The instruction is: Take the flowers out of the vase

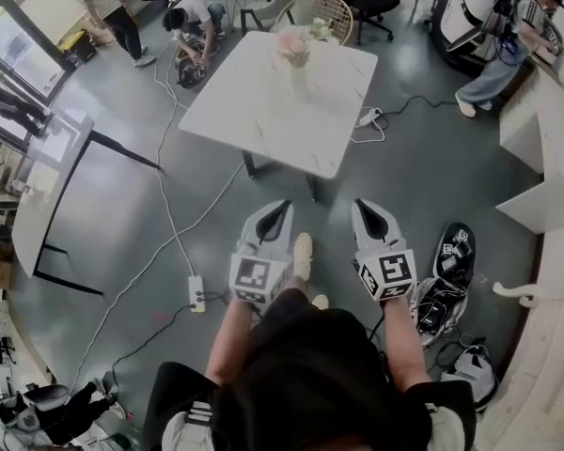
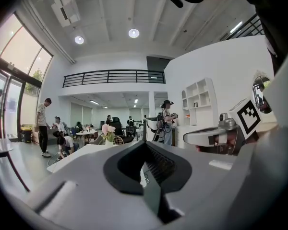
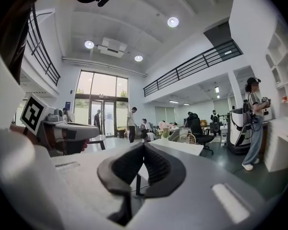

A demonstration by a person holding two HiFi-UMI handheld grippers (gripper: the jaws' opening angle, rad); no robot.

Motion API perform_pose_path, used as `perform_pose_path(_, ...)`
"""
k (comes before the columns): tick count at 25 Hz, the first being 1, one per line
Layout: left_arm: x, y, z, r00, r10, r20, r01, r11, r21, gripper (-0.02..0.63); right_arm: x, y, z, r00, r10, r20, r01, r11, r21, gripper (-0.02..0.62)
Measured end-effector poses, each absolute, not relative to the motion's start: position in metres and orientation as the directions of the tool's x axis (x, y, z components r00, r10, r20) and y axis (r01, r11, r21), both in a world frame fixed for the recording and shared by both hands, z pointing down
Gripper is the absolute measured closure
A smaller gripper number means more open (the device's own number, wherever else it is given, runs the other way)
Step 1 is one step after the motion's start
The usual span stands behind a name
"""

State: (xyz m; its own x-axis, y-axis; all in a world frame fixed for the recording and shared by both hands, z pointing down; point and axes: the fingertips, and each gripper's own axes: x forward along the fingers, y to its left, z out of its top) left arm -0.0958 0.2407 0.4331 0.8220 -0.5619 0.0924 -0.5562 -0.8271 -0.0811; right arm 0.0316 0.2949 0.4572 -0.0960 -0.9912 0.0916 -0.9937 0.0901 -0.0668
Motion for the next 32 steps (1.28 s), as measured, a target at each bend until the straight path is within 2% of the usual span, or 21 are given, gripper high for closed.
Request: perform_pose_path(32, -0.031, -0.026, 0.422, 0.852, -0.516, 0.089, -0.515, -0.856, -0.037, 0.598, 0.089, 0.033, 0.439, -0.060, -0.991, 0.117, -0.998, 0.056, -0.037, 0.592)
